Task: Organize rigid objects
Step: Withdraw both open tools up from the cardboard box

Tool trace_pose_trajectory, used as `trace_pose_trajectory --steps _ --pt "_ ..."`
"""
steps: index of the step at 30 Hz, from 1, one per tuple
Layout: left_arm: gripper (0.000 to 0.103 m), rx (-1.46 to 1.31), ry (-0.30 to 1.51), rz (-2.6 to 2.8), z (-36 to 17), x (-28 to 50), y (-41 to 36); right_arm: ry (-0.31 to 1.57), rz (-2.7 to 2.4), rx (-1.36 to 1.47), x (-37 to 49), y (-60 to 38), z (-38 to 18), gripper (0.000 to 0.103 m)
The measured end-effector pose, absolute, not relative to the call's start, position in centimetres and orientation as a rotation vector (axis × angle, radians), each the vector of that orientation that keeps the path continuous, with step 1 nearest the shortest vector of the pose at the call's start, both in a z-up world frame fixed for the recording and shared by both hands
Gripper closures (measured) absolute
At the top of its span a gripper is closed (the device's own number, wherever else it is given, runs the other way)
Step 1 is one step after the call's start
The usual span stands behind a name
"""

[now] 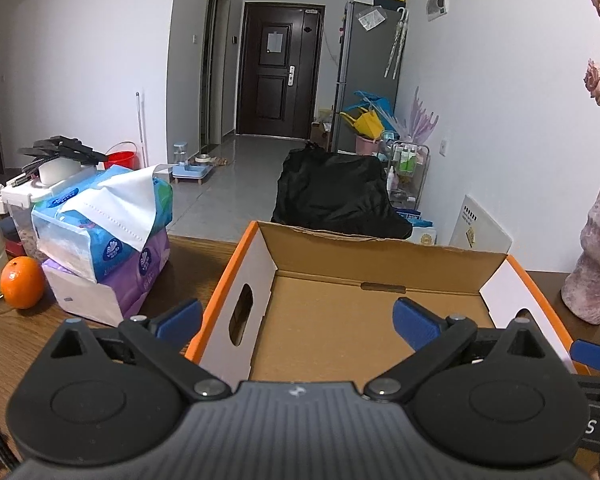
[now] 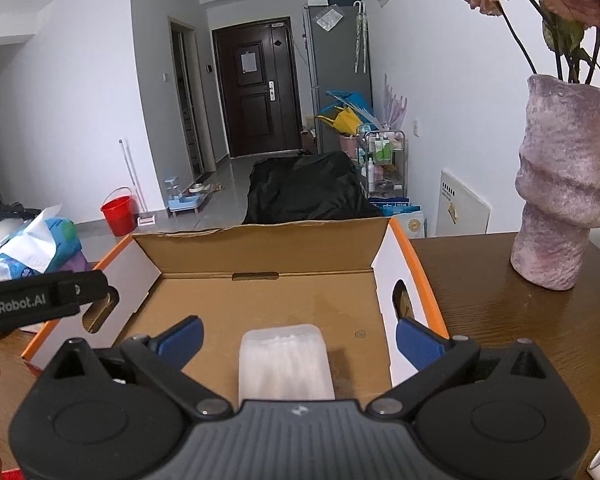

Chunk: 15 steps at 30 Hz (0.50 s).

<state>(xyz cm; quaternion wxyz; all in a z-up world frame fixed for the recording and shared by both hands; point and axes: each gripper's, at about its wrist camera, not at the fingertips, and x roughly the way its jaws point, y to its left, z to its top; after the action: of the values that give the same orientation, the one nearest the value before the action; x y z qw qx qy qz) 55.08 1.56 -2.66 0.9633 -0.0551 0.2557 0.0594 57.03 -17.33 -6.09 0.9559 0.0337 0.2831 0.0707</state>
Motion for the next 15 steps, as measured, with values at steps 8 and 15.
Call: trace_pose_trajectory --steps 8,15 --pt "0.000 -0.109 0.503 0.119 -2.1 53.7 1.9 0.558 0.141 0.047 55.2 -17.2 -5.0 0.000" --pt "0.000 -0.120 0.477 0.102 -1.3 50.7 2.4 0.522 0.140 0.030 52.2 -17.6 -4.1 0.000"
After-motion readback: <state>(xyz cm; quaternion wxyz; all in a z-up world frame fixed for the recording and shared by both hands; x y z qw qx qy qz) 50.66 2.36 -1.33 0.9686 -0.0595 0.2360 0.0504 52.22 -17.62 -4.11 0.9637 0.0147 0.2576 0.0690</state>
